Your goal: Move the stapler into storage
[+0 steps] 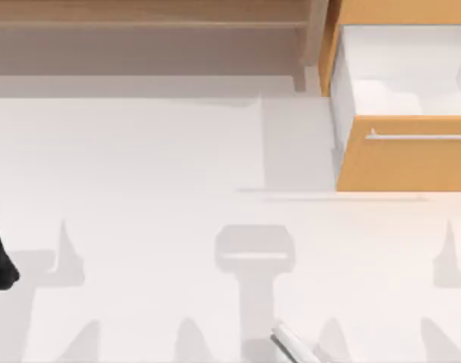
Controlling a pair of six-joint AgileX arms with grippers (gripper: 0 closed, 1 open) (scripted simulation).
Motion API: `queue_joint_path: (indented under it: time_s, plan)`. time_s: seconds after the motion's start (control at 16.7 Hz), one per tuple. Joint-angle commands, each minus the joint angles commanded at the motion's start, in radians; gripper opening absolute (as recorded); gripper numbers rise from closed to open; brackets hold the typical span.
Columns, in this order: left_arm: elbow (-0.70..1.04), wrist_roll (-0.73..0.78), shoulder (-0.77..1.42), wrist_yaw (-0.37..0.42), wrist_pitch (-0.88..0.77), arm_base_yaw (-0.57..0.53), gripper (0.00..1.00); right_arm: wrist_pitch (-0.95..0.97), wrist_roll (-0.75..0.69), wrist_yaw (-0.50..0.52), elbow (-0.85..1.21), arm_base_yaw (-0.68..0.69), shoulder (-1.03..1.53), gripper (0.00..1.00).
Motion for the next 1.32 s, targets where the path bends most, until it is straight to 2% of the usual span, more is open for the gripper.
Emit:
queue_joint_path:
  time_s: [0.24, 0.48, 1.32]
  plan:
    - [0.0, 0.0, 0.0, 0.0, 0.0, 0.0, 1.0, -0.022, 0.006, 0.0, 0.027, 0.023, 0.032, 1.0]
    - [0.0, 0.0, 0.0, 0.0, 0.0, 0.0, 1.0, -0.142, 0.039, -0.001, 0.169, 0.145, 0.223, 1.0]
    - [0.0, 0.0, 0.0, 0.0, 0.0, 0.0, 1.0, -0.816, 0.222, -0.003, 0.972, 0.831, 1.492, 1.0]
